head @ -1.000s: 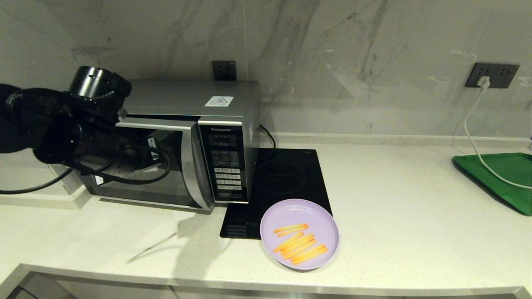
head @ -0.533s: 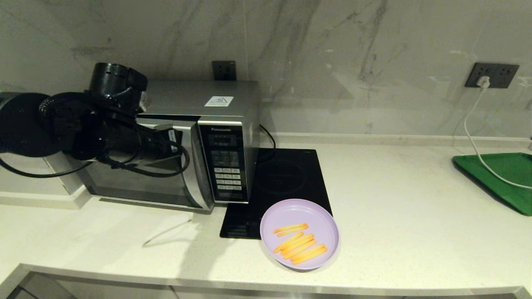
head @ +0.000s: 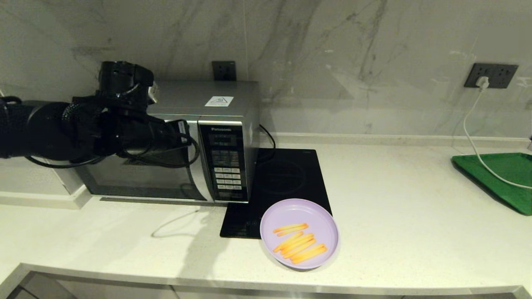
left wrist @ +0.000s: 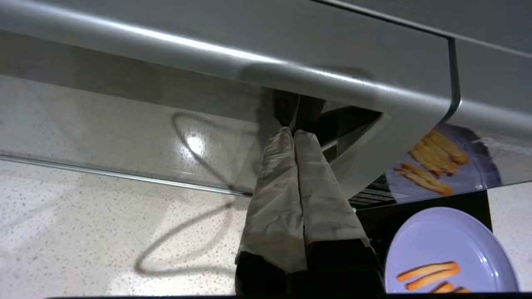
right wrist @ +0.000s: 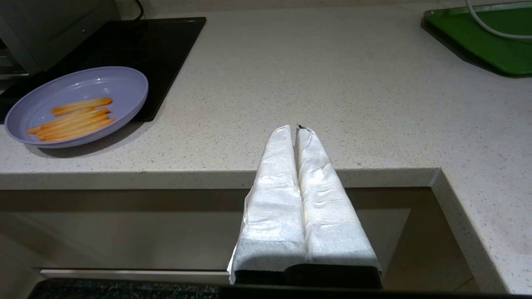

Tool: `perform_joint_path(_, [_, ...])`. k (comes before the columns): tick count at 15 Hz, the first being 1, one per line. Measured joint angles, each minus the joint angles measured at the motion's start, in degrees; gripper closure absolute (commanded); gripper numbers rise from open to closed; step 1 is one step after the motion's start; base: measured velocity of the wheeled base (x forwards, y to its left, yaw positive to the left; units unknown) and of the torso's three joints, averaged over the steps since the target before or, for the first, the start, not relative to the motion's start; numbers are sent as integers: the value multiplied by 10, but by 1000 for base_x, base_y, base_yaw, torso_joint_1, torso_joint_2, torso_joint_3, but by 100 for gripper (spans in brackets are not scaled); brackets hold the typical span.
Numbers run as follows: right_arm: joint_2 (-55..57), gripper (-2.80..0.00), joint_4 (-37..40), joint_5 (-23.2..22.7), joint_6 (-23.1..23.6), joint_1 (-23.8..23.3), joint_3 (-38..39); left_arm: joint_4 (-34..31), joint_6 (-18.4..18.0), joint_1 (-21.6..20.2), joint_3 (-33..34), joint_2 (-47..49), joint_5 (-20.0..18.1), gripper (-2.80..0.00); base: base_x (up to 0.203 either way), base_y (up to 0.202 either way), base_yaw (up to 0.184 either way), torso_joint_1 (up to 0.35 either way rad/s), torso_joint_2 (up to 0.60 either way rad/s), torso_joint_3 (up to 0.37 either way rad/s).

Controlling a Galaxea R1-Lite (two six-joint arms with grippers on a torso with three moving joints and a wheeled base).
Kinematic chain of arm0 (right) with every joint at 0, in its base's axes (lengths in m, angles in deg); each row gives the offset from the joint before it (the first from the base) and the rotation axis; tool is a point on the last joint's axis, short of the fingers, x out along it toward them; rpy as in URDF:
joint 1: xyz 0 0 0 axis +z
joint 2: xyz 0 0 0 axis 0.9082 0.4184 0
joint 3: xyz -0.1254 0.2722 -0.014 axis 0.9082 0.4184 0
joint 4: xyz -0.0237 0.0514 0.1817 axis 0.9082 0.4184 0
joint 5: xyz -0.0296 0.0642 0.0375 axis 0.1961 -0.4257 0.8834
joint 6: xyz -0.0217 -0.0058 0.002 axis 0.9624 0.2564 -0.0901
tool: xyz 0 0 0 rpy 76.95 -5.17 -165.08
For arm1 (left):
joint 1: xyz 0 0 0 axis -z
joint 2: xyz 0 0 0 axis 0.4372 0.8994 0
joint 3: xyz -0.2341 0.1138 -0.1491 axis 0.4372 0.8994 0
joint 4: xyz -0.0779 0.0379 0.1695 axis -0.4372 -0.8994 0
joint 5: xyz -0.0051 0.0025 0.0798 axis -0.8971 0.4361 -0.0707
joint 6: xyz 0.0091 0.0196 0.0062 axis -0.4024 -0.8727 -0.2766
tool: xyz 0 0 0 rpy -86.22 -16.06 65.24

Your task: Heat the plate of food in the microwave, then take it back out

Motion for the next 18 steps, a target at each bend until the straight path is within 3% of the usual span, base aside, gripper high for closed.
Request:
perform_joint_path(4, [0, 0, 0, 0, 0, 0, 0, 10, -3, 0, 16, -7, -1, 0, 0, 0, 0, 0, 0, 0])
perform_joint_path(6, [0, 0, 0, 0, 0, 0, 0, -6, -6, 2, 62, -44, -5, 0, 0, 0, 0, 0, 0, 0])
perform_joint_path(11, [0, 0, 0, 0, 0, 0, 0, -69, -41, 9, 247, -247, -7, 0, 0, 0, 0, 0, 0, 0])
perform_joint_path(13, [0, 0, 0, 0, 0, 0, 0, -100, -68, 1, 289, -347, 3, 0, 0, 0, 0, 0, 0, 0])
perform_joint_path(16, [0, 0, 0, 0, 0, 0, 0, -221, -110, -14, 297, -505, 16, 0, 0, 0, 0, 0, 0, 0])
perform_joint_path(18, [0, 0, 0, 0, 0, 0, 0, -347, -133, -28, 271, -603, 27, 0, 0, 0, 0, 0, 0, 0])
